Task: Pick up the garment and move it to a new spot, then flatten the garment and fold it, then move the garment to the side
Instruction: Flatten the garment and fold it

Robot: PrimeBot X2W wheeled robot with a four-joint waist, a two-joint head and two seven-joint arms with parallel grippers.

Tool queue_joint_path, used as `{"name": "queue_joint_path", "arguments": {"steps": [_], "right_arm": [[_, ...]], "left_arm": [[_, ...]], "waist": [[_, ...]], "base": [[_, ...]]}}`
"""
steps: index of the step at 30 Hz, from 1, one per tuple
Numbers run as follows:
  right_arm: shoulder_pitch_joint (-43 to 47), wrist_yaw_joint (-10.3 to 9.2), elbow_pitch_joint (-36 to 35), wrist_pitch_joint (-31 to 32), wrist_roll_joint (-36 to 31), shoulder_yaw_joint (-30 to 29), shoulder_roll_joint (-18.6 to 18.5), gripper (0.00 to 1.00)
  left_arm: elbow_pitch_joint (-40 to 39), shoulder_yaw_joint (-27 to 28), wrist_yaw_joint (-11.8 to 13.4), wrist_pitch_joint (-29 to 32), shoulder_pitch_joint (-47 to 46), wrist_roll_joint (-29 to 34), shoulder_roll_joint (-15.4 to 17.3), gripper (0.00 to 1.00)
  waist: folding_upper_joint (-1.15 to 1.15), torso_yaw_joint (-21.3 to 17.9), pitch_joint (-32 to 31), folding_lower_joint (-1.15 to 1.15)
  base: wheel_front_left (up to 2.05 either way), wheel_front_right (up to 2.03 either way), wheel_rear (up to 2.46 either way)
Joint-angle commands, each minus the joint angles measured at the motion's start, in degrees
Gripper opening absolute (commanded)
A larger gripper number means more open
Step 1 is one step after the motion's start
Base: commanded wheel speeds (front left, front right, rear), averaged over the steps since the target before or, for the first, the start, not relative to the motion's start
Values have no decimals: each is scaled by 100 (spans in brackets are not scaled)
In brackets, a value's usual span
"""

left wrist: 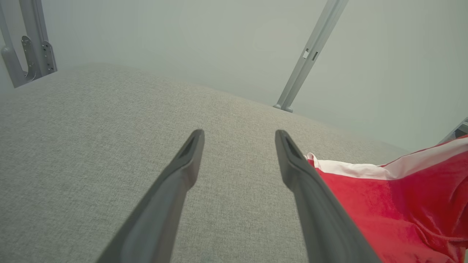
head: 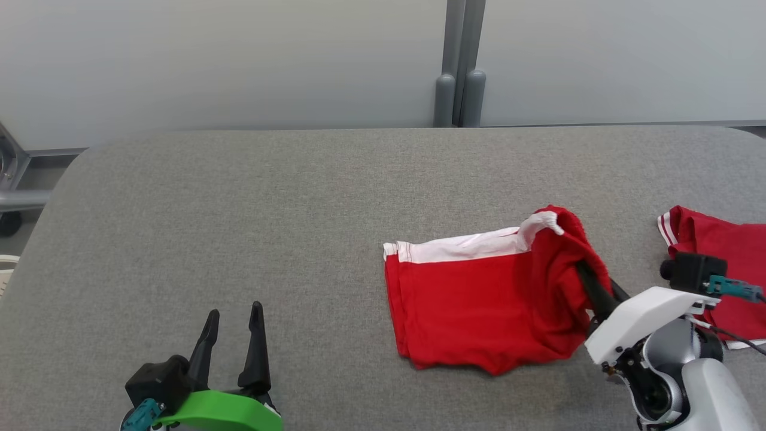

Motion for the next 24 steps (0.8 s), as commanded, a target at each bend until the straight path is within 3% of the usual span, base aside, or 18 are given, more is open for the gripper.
{"name": "queue_joint_path", "arguments": {"steps": [1,10,24], "right_arm": [[90,2,-72,-37,229,224,3,0],[-113,2,414,-538,596,1125,-2,0],[-1167,2,2846,-1820,1066,2291,-4,0]], "left_arm": [[-24,7,12,3,95,-13,28,100],[-67,-19,8,13,82,-54,5,100],[-19,-60,-30,13,-7,-100,-34,100]], "waist": [[18,71,-34,0],[18,243,-54,0],[18,577,7,0]], "base": [[0,0,0],[0,0,0],[0,0,0]]}}
